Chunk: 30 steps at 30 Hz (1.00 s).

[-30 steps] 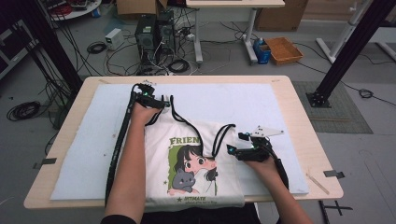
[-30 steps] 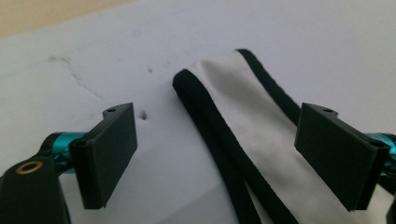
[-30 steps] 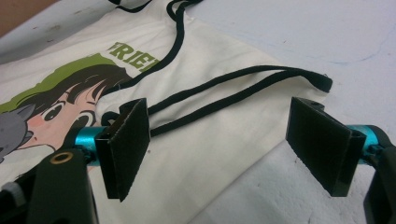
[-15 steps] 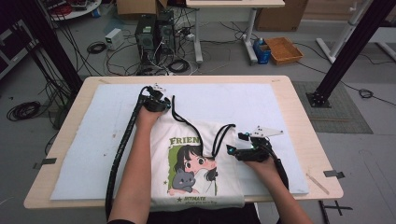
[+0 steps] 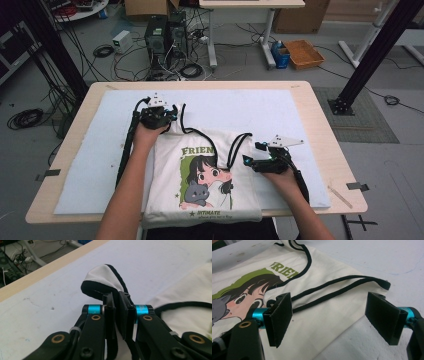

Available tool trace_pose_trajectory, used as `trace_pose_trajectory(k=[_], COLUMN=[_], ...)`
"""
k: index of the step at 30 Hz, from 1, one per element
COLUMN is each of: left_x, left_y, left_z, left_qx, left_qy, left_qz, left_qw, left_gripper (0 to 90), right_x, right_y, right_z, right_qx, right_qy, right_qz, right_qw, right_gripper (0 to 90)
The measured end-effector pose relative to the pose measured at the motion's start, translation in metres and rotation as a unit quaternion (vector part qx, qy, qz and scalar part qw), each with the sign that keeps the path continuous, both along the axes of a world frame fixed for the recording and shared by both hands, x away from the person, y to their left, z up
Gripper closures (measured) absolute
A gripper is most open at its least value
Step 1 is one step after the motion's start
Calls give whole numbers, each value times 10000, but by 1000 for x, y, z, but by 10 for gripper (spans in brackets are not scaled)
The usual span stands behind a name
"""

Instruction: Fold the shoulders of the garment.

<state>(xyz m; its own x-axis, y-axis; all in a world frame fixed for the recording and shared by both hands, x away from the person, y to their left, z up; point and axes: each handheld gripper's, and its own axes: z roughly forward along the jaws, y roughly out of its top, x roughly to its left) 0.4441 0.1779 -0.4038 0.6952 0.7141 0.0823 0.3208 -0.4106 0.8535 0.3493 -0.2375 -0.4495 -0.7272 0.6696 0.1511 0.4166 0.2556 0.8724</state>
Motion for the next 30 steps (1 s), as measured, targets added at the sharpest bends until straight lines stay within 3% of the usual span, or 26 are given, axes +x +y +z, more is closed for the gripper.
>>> trace_pose_trajectory(k=[6,7,8,11,14,17,23,25,28,30], left_x=[-54,-54,-69,-82,-89,-89,-81,-78,-76,-75], left_y=[-3,-3,1,12,20,18,-8,-16,-23,-29], left_z=[-19,-19,-25,-27,-21,-17,-11,-12,-15,-21], left_qx=[-94,-94,-103,-291,-426,-562,-524,-412,-405,-159], left_qy=[-15,-15,-44,24,73,40,102,110,182,342], left_qz=[-82,-82,-31,100,126,-30,-457,-561,-650,-887], left_qw=[9999,9999,9999,9995,9990,9984,9975,9975,9969,9953], left_gripper=[820,804,764,612,483,467,461,461,477,544], right_x=[1,1,0,0,0,0,0,0,0,0], right_y=[-1,-1,-1,0,0,1,1,2,2,2], right_z=[0,0,0,0,0,0,0,0,0,0], right_qx=[43,36,28,4,-20,-52,-60,-81,-82,-69], right_qy=[47,24,24,39,-3,-14,0,2,0,-7], right_qz=[-29,-15,-12,-6,-5,8,-1,2,9,8], right_qw=[10000,10000,10000,10000,10000,10000,10000,10000,10000,10000], right_gripper=[222,222,222,222,222,222,222,222,222,222])
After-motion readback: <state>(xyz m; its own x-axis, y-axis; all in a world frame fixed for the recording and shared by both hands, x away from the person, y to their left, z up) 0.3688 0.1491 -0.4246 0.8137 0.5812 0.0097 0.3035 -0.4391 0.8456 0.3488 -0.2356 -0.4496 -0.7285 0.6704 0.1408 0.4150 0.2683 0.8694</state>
